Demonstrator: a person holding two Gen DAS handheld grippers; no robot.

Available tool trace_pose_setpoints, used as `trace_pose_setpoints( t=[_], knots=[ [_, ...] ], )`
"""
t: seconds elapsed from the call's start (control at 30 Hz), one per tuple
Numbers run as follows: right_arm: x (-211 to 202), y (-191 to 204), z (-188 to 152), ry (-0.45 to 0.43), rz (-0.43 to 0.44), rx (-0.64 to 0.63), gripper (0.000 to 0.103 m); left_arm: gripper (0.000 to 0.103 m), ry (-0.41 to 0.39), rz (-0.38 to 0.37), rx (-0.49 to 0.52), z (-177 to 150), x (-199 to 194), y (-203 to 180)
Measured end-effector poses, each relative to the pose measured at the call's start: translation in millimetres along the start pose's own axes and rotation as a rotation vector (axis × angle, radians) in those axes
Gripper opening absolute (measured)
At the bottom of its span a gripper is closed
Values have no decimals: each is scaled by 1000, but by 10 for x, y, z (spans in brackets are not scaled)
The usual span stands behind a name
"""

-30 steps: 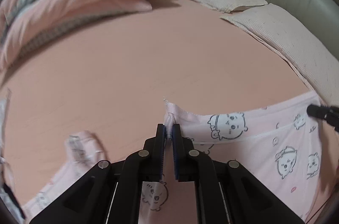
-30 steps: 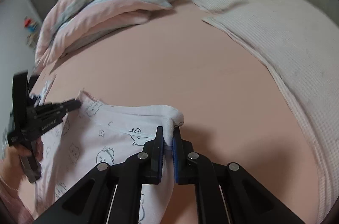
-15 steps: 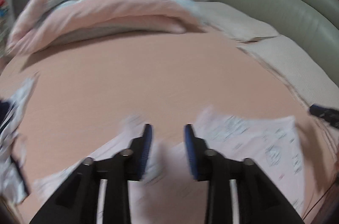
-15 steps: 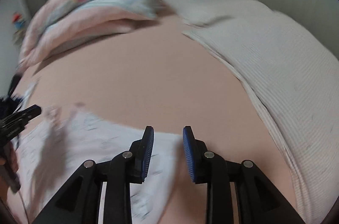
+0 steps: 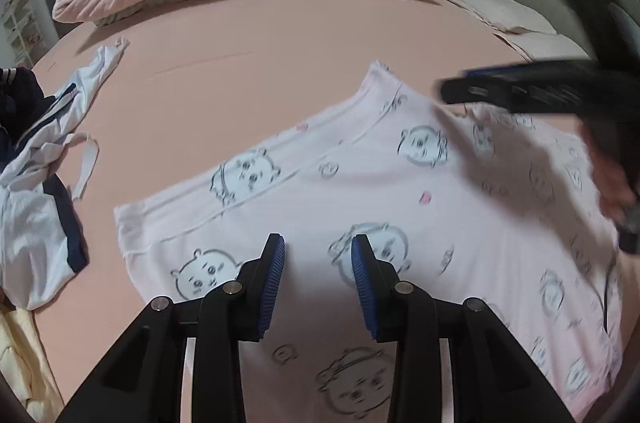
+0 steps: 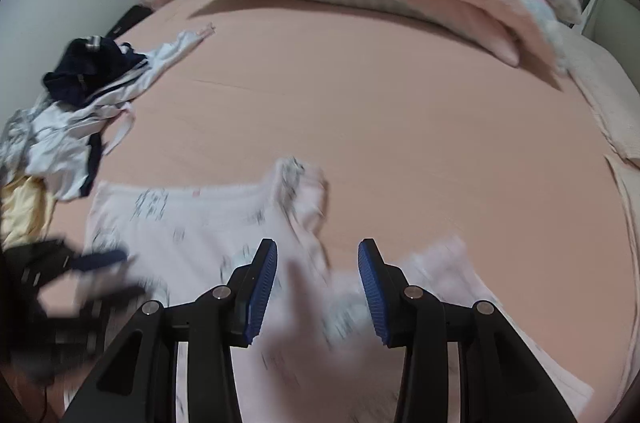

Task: Fold clothes
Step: 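Grasp the waistband with the right tool while the left tool grasps beside it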

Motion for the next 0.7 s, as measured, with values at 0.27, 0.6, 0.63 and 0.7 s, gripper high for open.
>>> trace_pose_setpoints(
  t=[0.27, 0.6, 0.63, 0.7],
  knots=[
    [232, -94, -27, 32, -99, -17, 42, 32, -32, -25, -64, -8, -58, 312],
    [38, -189, 123, -57, -38, 5, 43, 32, -108, -31, -118, 44, -412, 513],
    [95, -88, 155, -44, -42, -26, 51, 32, -107, -34, -124, 33, -414, 520],
    [215, 102, 218, -15, -48, -84, 57, 32, -103, -22, -123, 3, -407, 546]
  ],
)
Point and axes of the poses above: each gripper's, at about its wrist camera, not at the fingertips, and x roughly the way its jaws point, y to its left, z to its top, the point moved 10 cm from there along x, roughly the way its jaws point
